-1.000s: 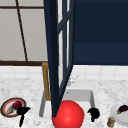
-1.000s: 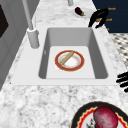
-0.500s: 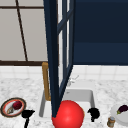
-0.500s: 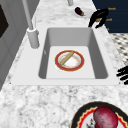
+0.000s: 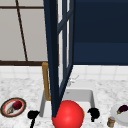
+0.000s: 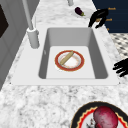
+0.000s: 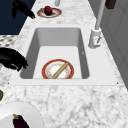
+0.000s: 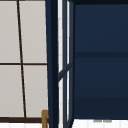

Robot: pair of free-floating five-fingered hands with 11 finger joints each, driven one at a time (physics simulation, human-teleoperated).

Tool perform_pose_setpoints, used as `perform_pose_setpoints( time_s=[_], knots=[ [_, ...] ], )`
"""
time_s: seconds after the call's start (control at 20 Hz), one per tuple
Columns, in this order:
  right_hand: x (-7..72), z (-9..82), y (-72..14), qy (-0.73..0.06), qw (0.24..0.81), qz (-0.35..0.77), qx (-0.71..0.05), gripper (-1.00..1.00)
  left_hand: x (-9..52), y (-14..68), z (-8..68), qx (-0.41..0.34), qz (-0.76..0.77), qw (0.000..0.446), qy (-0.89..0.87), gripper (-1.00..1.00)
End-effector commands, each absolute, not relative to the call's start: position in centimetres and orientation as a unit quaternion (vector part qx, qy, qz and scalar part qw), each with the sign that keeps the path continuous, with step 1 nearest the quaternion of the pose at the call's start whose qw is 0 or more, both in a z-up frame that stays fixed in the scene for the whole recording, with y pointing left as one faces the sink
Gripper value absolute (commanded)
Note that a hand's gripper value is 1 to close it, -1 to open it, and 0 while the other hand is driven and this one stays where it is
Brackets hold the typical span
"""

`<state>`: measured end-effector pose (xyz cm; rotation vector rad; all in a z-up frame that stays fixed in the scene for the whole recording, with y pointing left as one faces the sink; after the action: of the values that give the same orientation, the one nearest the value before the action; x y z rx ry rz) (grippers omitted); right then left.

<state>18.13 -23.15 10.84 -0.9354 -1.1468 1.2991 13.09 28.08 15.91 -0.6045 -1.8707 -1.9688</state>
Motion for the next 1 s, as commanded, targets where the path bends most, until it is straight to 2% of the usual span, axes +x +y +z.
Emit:
perform_pose_setpoints(
  time_s=[0.0,0.4,0.5,0.6,0.65,0.95],
  knots=[
    [18.1,10.8,-23.2,-0.485,0.553,0.550,-0.396,0.00,12.3,26.3,15.3,-0.202,-0.702,0.197,-0.654,-1.00],
    [18.1,10.8,-23.2,-0.485,0.553,0.550,-0.396,0.00,12.0,23.1,14.5,-0.206,-0.704,0.205,-0.648,-1.00],
    [18.1,10.8,-23.2,-0.485,0.553,0.550,-0.396,0.00,12.1,23.4,14.7,-0.222,-0.701,0.179,-0.654,-1.00],
    [18.1,10.8,-23.2,-0.485,0.553,0.550,-0.396,0.00,12.0,23.3,14.6,-0.213,-0.699,0.182,-0.658,-1.00],
    [18.1,10.8,-23.2,-0.485,0.553,0.550,-0.396,-1.00,12.0,23.3,14.6,-0.213,-0.699,0.182,-0.658,0.00],
    [18.2,11.4,-24.7,-0.481,0.560,0.558,-0.379,-1.00,12.0,23.2,14.6,-0.206,-0.702,0.173,-0.659,0.00]
  ],
)
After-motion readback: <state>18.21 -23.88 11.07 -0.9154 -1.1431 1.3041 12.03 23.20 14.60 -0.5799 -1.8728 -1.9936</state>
